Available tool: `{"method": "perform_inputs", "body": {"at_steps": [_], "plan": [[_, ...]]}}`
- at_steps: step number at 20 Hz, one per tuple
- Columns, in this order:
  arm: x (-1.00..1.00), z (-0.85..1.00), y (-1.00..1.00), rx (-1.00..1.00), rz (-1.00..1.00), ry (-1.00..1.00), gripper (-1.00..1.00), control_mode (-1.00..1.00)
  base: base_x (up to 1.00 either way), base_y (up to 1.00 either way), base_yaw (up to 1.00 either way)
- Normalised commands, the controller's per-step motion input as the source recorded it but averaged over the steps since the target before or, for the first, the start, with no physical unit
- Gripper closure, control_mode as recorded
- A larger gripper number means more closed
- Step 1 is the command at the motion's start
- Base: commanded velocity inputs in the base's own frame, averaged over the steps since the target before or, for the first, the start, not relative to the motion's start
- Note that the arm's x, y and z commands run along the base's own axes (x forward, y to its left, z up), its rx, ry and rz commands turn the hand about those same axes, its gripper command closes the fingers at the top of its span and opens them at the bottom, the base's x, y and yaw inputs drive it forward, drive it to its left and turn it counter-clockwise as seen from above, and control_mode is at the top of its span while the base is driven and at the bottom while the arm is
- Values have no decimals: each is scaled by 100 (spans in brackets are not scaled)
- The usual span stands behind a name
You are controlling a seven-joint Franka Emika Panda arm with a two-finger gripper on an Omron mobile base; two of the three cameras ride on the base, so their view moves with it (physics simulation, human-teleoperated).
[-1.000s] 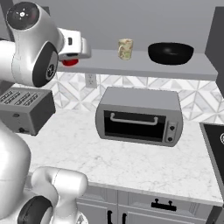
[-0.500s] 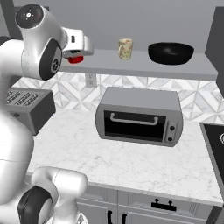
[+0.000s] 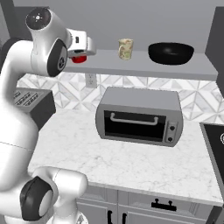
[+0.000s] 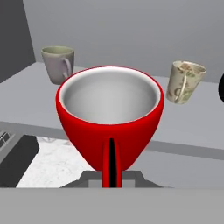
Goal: Gather all objects into one cabinet and sort the glasses and bowls to opposite sides.
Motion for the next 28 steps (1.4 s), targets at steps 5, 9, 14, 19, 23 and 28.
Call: {"method": "perform_inputs", "body": {"at_steps": [5, 9, 14, 19, 23, 28], "plan": [[29, -14, 0, 0, 0, 0, 100, -100, 0, 0, 0], [28, 0, 0, 0, 0, 0, 100, -100, 0, 0, 0], [23, 0, 3, 0, 0, 0, 100, -100, 0, 0, 0], [26, -23, 3, 0, -1, 0, 100, -100, 0, 0, 0], [26, -22, 3, -1, -2, 0, 100, -100, 0, 0, 0], [24, -1, 7, 0, 0, 0, 100, -100, 0, 0, 0]]}}
